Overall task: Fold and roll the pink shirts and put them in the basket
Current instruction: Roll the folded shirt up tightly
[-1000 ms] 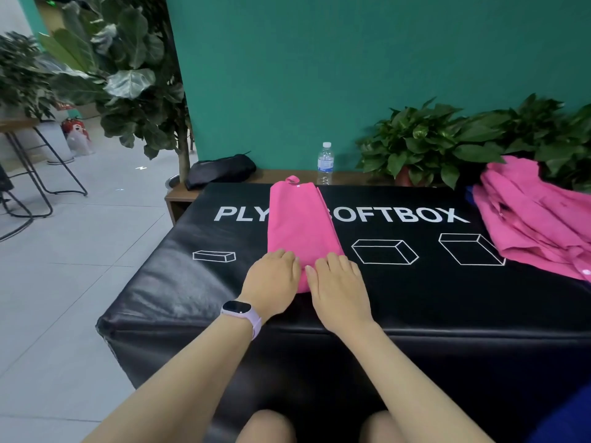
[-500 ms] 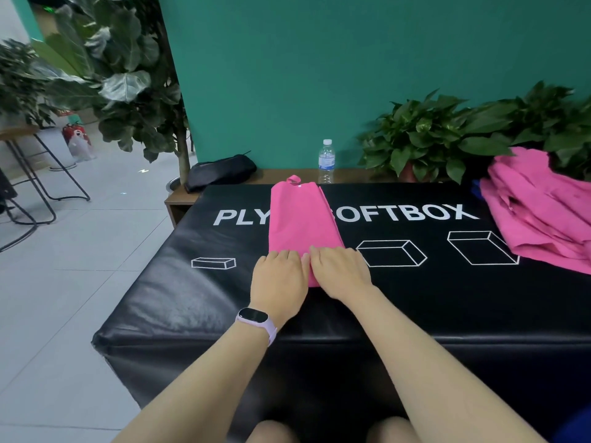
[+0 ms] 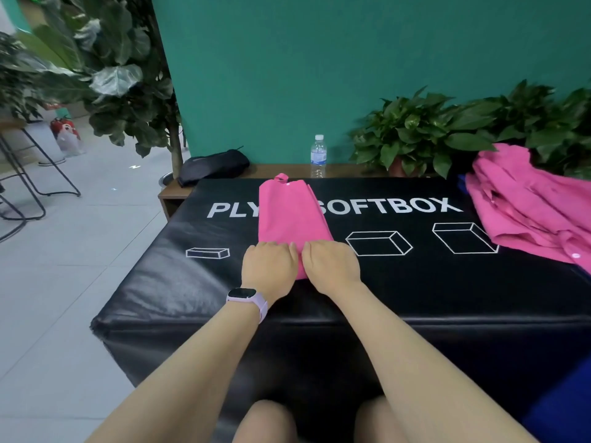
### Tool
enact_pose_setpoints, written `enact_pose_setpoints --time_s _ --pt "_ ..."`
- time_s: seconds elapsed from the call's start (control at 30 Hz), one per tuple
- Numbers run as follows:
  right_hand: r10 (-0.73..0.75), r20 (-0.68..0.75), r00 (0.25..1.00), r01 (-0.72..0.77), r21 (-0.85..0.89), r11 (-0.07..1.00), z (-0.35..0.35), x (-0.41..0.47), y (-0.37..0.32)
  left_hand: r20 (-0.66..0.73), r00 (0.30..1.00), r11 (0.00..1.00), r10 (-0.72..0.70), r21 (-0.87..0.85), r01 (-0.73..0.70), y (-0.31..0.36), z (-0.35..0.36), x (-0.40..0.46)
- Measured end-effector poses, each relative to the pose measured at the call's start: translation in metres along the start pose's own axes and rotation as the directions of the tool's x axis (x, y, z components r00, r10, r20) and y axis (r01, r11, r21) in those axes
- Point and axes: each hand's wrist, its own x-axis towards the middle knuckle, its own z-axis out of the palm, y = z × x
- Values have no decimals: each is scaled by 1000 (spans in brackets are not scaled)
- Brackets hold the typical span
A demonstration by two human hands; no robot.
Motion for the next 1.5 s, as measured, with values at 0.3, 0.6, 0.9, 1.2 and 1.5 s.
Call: enact_pose_setpoints --time_s 0.3,0.6,0.9,1.2,1.5 --pt "77 -16 997 -77 25 997 -17 -52 -17 -298 952 988 -66 -153 20 13 -10 -77" --pt "138 177 975 -169 179 969 -21 -26 -18 -125 991 999 47 -20 -49 -3 -13 -52" --pt "363 -163 917 -330 198 923 -6 -53 -44 10 990 989 139 -51 -138 -8 -6 -25" --pt "244 149 958 -273 226 935 -3 6 -12 -249 966 997 -74 -46 64 8 -3 -37" --pt "307 -111 945 -284 188 940 8 -8 -25 -13 996 995 92 47 -91 -10 12 8"
